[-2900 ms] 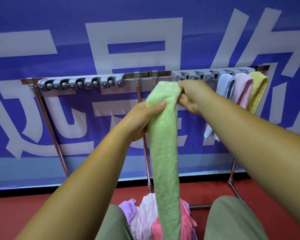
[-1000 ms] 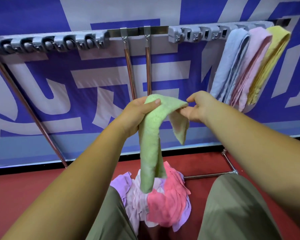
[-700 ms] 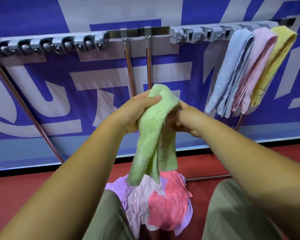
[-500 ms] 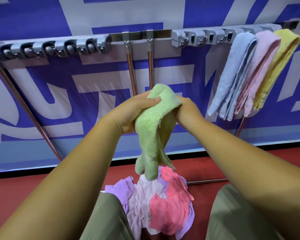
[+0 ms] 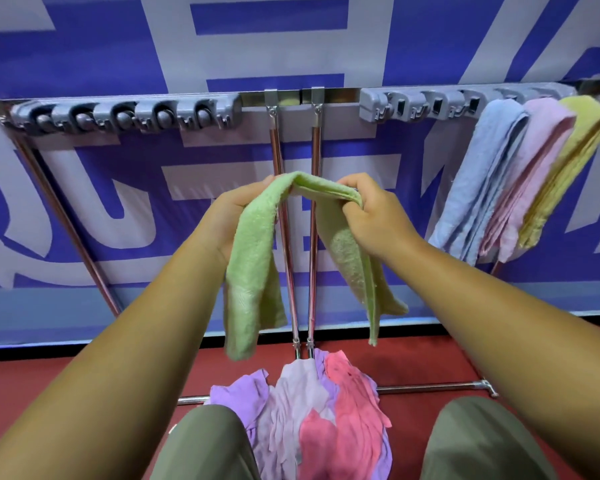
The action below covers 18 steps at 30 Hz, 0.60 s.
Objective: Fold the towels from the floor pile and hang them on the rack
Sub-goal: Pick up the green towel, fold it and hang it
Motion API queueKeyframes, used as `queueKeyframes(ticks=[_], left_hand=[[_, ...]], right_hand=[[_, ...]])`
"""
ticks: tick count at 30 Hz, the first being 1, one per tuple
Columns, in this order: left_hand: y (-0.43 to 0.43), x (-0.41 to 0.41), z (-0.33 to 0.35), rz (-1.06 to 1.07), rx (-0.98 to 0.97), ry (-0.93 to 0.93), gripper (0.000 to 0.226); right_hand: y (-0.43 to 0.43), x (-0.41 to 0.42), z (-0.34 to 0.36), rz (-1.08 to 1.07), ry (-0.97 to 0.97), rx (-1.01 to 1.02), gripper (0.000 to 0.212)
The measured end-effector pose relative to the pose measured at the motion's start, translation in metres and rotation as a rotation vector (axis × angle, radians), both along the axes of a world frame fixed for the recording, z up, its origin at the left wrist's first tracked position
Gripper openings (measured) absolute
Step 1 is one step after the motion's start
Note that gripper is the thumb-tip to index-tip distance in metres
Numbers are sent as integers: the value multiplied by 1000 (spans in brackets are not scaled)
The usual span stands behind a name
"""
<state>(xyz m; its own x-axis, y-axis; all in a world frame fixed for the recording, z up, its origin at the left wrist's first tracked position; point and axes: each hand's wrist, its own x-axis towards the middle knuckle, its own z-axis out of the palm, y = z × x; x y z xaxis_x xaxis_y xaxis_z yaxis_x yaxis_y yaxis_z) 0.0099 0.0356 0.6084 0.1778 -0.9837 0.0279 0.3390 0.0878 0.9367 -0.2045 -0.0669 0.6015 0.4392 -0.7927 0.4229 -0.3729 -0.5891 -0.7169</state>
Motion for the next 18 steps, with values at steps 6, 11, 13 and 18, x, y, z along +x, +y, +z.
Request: queueKeyframes(ticks=[6,11,13,18], left_hand=[[-14,10,-12,123,60,-318,42],[-18,4,-27,323,127,-703,33],[-23,-6,-25,521,81,-860,24],[-27,-44,-10,531,-117,-957,25]], right_hand=[[-9,8,28,-22,33,-86,31],[-8,20,50,-58,164,-145,24],[-7,26,56,-94,210,-165,27],[-4,37,67,-114,300,-111,27]])
